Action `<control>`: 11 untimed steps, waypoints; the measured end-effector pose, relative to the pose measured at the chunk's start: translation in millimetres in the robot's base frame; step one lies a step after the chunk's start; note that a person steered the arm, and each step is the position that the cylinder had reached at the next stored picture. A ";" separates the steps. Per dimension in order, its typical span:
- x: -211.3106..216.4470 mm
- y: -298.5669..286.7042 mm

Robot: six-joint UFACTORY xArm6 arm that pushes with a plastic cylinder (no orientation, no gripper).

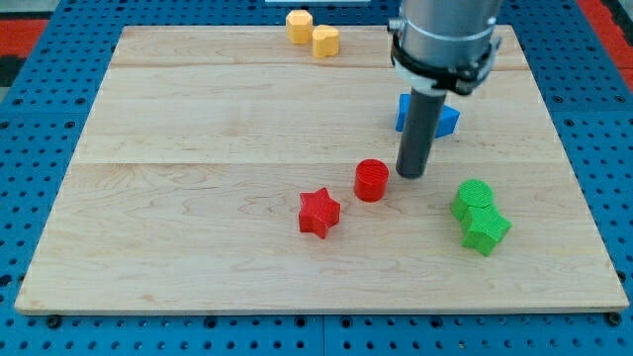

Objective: Push red circle parallel to left of blue blocks

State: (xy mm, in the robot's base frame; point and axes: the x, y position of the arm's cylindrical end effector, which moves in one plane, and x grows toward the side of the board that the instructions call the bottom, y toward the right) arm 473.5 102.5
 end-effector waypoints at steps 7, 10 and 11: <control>2.1 2.3; -33.7 -59.6; -53.9 -53.1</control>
State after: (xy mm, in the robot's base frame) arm 419.6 49.4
